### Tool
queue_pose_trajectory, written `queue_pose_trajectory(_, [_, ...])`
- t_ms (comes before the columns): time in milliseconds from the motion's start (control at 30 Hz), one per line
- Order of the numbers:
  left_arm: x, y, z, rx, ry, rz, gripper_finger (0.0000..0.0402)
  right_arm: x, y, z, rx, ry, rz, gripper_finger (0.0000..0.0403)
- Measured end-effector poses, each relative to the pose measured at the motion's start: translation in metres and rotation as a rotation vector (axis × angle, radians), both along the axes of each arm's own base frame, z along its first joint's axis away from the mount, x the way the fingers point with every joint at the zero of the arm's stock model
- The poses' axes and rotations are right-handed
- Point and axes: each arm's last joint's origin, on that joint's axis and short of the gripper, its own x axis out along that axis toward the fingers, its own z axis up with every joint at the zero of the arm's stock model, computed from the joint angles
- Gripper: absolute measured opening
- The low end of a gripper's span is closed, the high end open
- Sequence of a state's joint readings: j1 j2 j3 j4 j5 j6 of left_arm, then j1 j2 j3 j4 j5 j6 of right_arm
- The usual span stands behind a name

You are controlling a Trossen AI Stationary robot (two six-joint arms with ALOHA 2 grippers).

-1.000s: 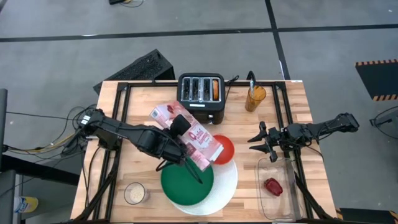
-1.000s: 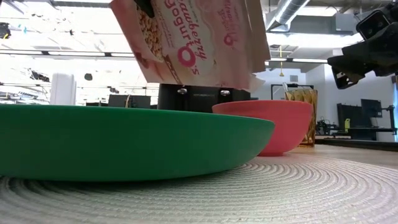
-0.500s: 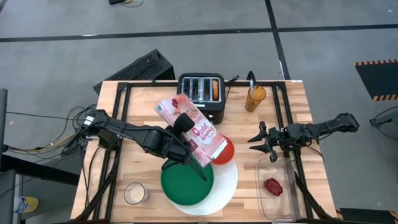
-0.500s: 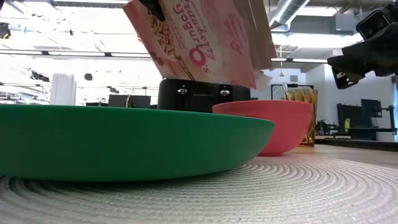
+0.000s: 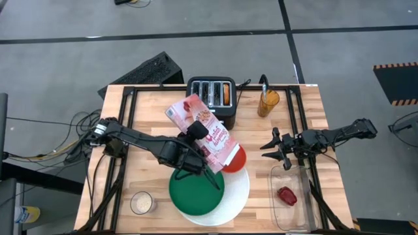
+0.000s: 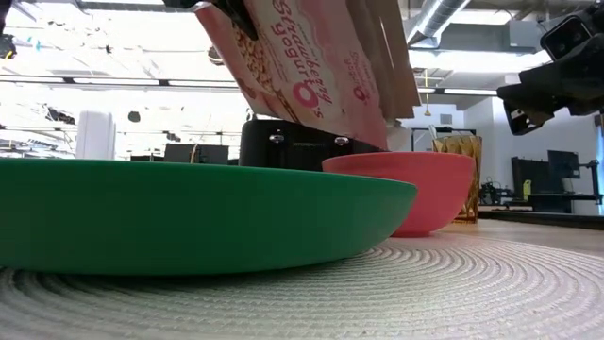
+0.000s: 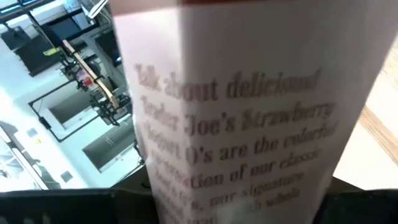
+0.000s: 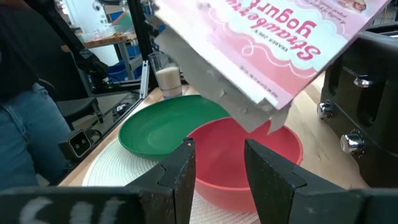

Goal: Arrange a breakfast setting
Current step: Pour the cereal from the cereal box into the orange bowl

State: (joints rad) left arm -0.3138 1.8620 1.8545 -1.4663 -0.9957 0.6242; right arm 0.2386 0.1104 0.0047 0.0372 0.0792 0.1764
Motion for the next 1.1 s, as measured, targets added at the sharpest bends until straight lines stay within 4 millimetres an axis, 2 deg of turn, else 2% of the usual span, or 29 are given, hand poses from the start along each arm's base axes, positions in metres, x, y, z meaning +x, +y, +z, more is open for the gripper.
queue_pose_trajectory(500, [0.0068,0.0006,0.0005,-0.046,0.100,-0.103,0.0162,0.0000,0.0000,-0.0001,0.000,0.001,0.000,0.0157])
queue_pose_trajectory(1100, [0.0101,0.0047,0.0033,-0.058,0.092,-0.112,0.0162,0.0000,0.0000,-0.0001,0.000,0.001,0.000,0.0157])
